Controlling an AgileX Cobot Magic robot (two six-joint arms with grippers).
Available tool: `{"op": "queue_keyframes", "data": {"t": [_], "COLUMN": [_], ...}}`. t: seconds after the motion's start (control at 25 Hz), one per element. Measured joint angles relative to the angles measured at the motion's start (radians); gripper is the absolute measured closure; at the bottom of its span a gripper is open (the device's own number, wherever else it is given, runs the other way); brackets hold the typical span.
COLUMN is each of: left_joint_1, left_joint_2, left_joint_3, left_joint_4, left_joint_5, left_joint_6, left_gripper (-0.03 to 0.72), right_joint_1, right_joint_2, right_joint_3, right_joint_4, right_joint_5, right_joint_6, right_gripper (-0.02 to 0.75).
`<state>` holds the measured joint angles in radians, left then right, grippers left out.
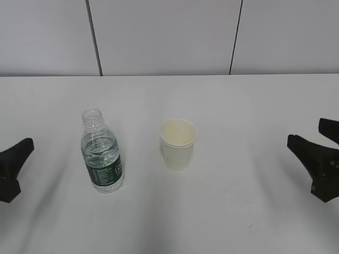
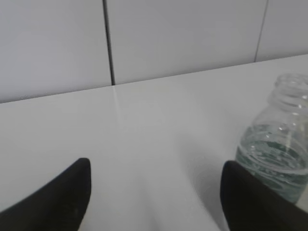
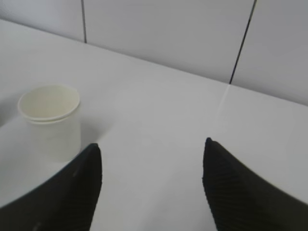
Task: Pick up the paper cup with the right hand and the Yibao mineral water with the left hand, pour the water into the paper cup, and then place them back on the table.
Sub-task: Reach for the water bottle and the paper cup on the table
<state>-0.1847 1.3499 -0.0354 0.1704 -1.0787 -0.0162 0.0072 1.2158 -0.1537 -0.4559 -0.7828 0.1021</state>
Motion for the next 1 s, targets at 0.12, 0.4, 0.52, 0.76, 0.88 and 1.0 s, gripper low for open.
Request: {"op": "queue_keyframes", "data": {"t": [0.12,0.4,0.52,0.76,0.88,1.0], "left_joint_1": [0.000,0.000,0.000,0.000,0.000,0.000], "left_joint_2": [0.099,0.293,0.317,0.322,0.322,0.323], "left_joint_3": [0.000,0.000,0.000,0.000,0.000,-0.015], "left_joint_4": [0.055,0.151,0.203,0.250,0.263,0.281], "left_joint_5": [-0.052,-0.058,-0.058,-0.063,-0.063,-0.063], "left_joint_6": [0.000,0.000,0.000,0.000,0.000,0.000], "left_gripper": [0.178,0.178,0.178,0.178,0.178,0.176], "right_joint_1": [0.000,0.000,0.000,0.000,0.000,0.000], "right_joint_2": [0.059,0.217,0.304,0.510,0.582,0.618], "right_joint_3": [0.000,-0.006,-0.008,-0.025,-0.042,-0.060], "right_joint_4": [-0.054,-0.075,-0.081,-0.107,-0.115,-0.130], "right_joint_5": [-0.019,-0.172,-0.264,-0.350,-0.353,-0.356], "right_joint_6": [0.011,0.015,0.004,-0.128,-0.151,-0.161], "right_gripper": [0.218,0.216,0.217,0.212,0.172,0.110]}}
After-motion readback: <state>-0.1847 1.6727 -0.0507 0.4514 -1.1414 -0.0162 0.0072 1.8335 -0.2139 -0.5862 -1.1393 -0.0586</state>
